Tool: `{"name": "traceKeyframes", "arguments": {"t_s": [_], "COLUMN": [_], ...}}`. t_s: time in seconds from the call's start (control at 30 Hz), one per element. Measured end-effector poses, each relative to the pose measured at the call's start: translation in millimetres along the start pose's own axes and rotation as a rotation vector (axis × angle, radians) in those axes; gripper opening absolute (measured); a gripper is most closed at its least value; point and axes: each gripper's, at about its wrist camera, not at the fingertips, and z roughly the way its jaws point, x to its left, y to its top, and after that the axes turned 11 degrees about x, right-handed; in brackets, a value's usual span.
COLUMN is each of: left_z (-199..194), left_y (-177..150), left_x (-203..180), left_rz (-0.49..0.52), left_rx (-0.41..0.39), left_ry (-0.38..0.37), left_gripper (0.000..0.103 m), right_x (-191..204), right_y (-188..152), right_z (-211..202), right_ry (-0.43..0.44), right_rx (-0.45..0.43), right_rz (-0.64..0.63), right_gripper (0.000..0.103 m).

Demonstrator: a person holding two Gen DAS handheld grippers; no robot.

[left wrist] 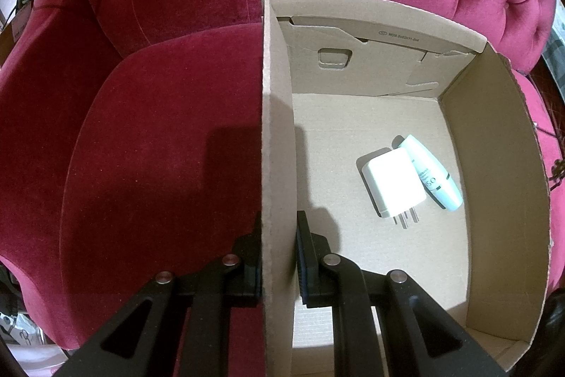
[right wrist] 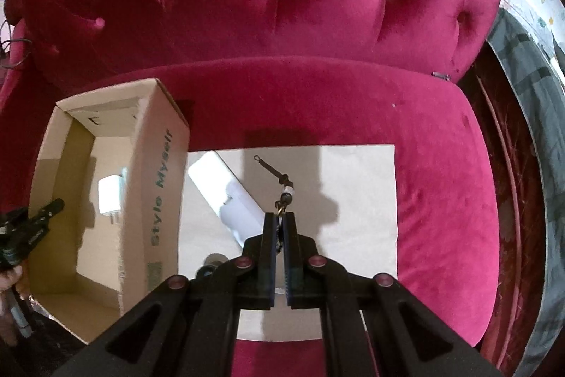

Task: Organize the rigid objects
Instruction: 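Lift the keychain with the right gripper and carry it into the box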

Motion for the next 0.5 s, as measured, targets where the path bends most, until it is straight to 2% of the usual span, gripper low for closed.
{"name": "traceKeyframes", "arguments": {"t_s": [0.5], "left_z": [1.3], "left_y": [0.2], "left_x": [-0.9], "left_rz": [0.002], "left_rx": [0.001], "left_ry": [0.001], "left_gripper": [0.015], "right_x": [44.1], "right_y": [19.9], "right_z": [-54.6], "right_ry": [0.031], "right_rx": [-0.085], "right_rz": [-0.097], "right_gripper": [0.001]}}
